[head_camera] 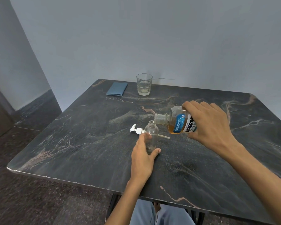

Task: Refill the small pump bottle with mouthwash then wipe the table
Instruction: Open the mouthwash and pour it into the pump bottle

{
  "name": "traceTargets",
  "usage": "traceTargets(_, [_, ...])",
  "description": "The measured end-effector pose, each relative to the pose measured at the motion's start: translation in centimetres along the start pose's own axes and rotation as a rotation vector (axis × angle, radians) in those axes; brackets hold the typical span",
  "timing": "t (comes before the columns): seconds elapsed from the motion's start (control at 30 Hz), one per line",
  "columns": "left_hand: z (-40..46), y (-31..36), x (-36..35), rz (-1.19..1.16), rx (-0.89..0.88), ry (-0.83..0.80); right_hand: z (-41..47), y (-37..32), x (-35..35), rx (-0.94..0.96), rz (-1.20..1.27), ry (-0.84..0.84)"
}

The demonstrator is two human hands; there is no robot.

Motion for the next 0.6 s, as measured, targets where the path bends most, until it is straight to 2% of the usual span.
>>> traceTargets(0.6, [0.01,-0.15,-0.04,-0.041,0.023,0.005,0.08,-0.03,0.22,0.002,-0.002,-0.002])
Point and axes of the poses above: each hand's wrist, its own z-axis towards the middle knuckle, its own x-axis out of the back of the hand, y = z × x, the point moved 7 cm from there along z, towards the middle knuckle, and after that the axes turned 9 degrees about -z, right-handed, at the moved point
